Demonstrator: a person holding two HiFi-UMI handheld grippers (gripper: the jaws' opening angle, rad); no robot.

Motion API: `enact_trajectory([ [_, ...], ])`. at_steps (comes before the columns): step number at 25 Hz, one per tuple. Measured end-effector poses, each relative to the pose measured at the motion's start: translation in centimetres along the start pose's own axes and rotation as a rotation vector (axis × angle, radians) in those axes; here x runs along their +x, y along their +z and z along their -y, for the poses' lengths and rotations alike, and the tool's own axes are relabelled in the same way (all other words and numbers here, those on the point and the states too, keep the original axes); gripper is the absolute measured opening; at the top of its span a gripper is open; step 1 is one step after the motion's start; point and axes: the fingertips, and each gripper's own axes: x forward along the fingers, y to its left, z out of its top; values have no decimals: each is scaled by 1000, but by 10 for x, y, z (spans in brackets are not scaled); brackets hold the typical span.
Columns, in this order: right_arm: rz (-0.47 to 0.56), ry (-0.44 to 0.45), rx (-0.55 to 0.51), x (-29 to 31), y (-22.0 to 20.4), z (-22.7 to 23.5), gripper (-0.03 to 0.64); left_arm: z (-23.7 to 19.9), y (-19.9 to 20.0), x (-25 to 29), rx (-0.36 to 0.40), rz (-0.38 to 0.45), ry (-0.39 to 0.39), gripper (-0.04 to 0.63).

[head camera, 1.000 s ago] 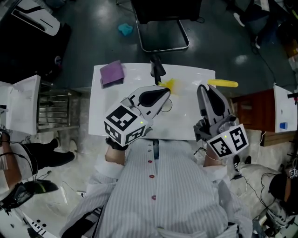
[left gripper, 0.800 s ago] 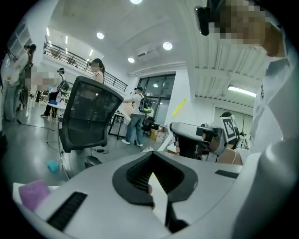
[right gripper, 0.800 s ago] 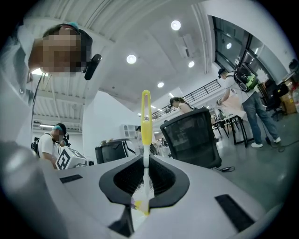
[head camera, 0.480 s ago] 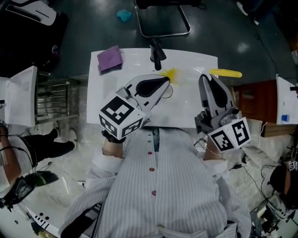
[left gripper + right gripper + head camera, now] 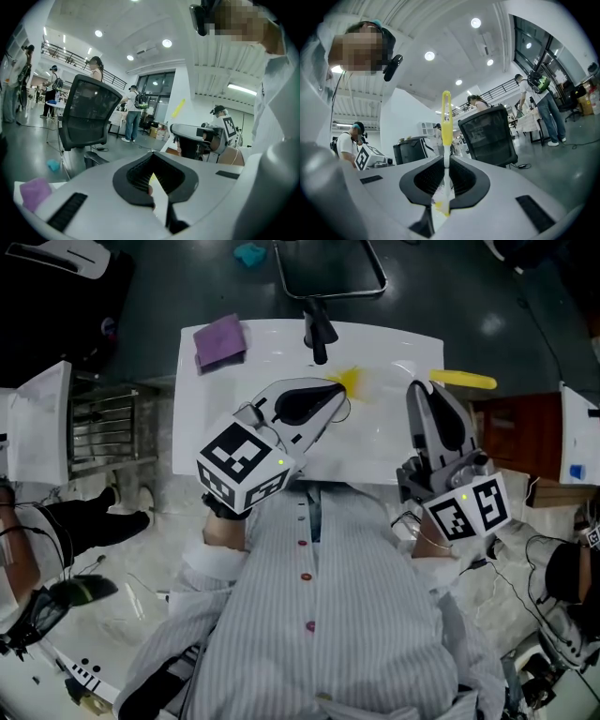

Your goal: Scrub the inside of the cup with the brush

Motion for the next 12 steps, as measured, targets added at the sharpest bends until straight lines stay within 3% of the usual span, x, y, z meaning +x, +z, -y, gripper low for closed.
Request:
enact_trajectory([
  [12, -24, -16, 9, -1, -7, 4, 57, 2, -4, -3, 8, -16, -3, 9],
])
